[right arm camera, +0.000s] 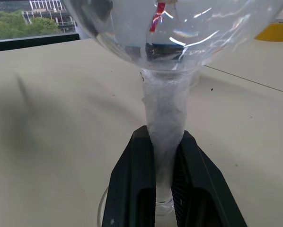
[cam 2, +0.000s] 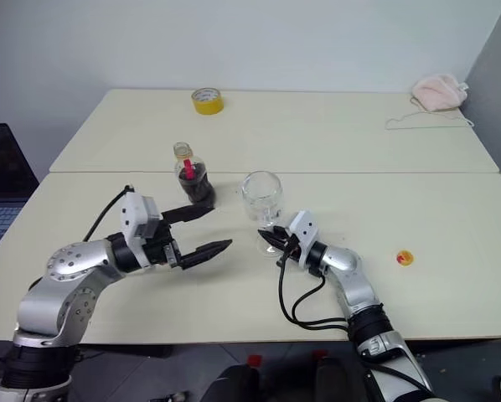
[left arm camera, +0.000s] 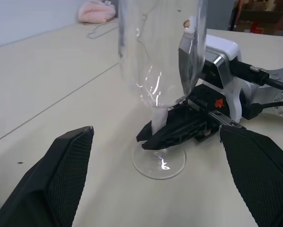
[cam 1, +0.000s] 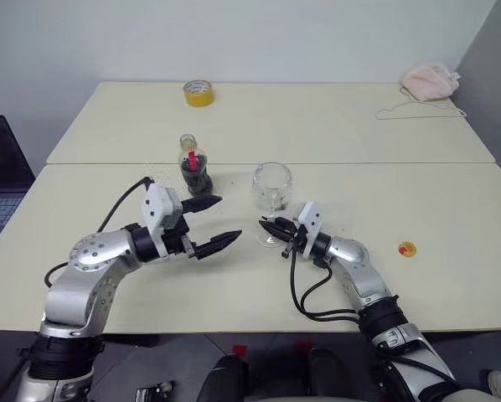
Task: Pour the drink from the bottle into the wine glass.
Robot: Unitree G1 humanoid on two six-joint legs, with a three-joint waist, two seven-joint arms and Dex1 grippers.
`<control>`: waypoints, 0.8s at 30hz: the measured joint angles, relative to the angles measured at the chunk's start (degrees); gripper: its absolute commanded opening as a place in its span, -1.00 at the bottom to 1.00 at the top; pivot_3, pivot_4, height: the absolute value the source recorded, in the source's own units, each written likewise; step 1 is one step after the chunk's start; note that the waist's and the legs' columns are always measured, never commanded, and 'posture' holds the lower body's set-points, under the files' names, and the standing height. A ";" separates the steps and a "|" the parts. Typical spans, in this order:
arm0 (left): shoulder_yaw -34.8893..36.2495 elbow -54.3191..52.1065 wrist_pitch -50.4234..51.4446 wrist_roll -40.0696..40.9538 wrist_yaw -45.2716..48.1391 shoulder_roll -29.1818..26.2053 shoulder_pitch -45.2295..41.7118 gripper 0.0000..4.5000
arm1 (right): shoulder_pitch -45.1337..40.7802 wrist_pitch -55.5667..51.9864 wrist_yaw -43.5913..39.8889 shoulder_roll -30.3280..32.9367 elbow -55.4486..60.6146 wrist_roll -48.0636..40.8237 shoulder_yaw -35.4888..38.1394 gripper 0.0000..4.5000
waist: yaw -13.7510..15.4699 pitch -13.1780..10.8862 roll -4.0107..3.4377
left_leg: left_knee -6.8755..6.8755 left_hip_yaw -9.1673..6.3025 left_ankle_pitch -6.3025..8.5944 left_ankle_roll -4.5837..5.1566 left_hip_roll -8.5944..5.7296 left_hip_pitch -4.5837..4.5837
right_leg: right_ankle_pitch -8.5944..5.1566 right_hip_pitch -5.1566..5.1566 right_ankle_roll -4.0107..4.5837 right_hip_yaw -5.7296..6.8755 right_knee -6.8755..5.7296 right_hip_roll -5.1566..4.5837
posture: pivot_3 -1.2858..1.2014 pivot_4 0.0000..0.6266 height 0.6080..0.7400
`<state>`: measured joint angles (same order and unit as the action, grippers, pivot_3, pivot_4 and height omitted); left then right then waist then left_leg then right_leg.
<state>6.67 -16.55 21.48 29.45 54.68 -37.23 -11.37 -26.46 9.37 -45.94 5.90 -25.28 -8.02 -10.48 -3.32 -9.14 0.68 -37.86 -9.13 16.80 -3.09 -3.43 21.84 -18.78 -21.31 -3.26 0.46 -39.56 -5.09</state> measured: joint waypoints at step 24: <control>2.49 -2.89 4.44 6.07 -0.07 -2.80 -2.49 1.00 | -0.56 0.19 -0.23 -0.11 -0.89 0.00 0.17 -0.93 | -0.02 -0.01 -0.01 | 0.00 0.00 0.00 0.00 0.01 -0.01 | 0.00 0.00 0.00 0.01 -0.01 0.01 | 0.03 -0.52 1.00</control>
<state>9.17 -19.44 25.92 35.52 54.61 -40.04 -13.87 -27.02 9.56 -46.17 5.79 -26.17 -8.02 -10.32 -3.34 -9.14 0.67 -37.86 -9.13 16.80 -3.09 -3.42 21.84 -18.78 -21.31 -3.25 0.47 -39.57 -5.08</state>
